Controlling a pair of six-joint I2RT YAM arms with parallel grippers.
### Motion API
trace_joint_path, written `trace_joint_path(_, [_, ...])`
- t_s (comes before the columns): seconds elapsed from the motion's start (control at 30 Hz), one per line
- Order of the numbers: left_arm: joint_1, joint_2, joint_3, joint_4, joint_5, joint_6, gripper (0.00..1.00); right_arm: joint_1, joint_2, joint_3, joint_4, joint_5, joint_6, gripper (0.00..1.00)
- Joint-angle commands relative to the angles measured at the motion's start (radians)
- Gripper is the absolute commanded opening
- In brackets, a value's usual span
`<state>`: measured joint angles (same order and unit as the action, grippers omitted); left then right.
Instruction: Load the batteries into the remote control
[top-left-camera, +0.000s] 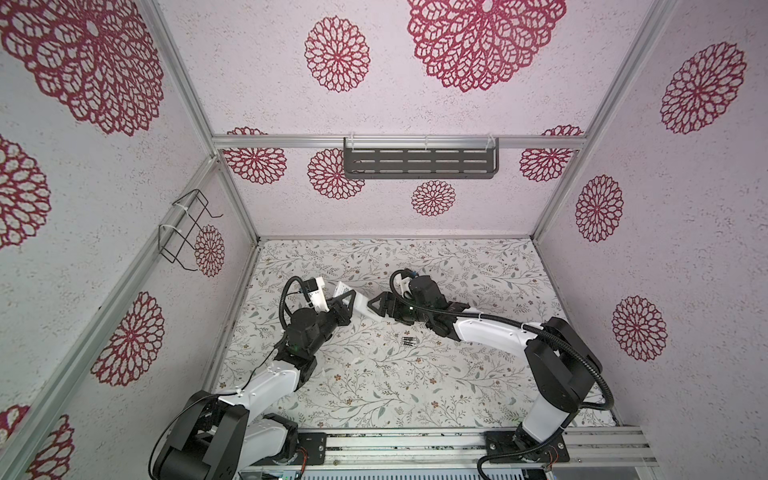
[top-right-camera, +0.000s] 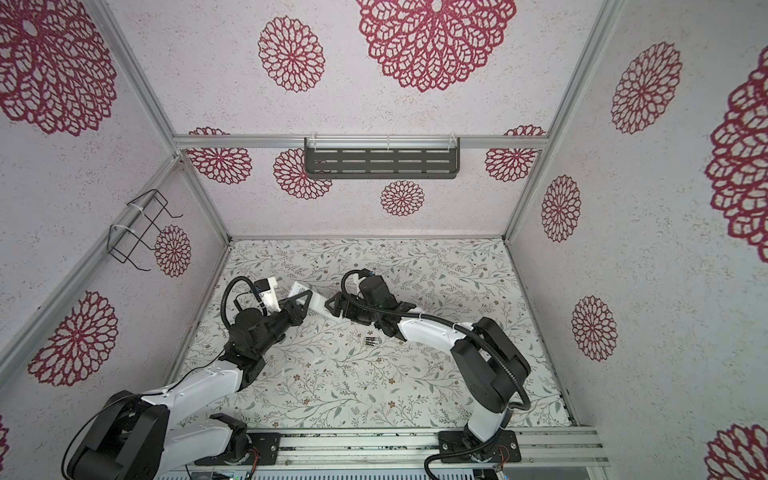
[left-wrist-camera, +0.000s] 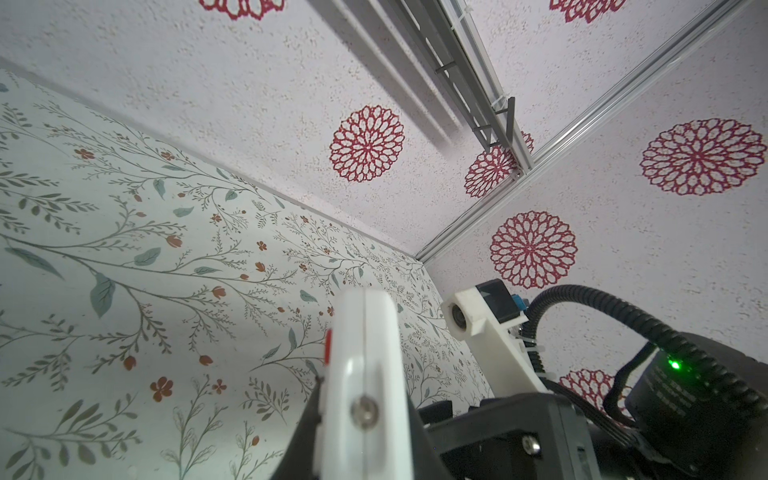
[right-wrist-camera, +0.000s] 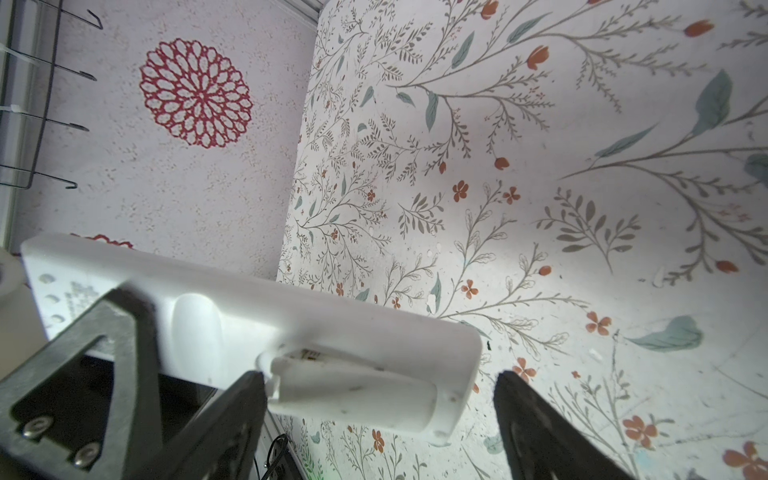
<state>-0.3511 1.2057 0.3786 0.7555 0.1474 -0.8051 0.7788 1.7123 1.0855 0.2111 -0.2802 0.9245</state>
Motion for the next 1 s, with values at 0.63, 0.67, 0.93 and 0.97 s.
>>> trace_joint_path(0.63, [0.001, 0.026, 0.028, 0.080, 0.020, -0.028, 0.13, -0.009, -0.067, 0.024, 0.065, 0.002, -0.112, 0.96])
trace_joint_path(0.67, [0.001, 0.025, 0.027, 0.079, 0.021, -0.025, 0.13, -0.009, -0.077, 0.024, 0.058, 0.008, -0.132, 0.96])
trace_joint_path(0.93, [0.027, -0.053, 0.053, -0.059, 0.086, 0.001, 0.13, -0.013, -0.265, -0.029, -0.028, 0.042, -0.547, 0.98])
trace_joint_path(0.97, [0.037, -0.065, 0.059, -0.082, 0.103, 0.001, 0.13, -0.013, -0.279, -0.033, -0.039, 0.024, -0.600, 0.97])
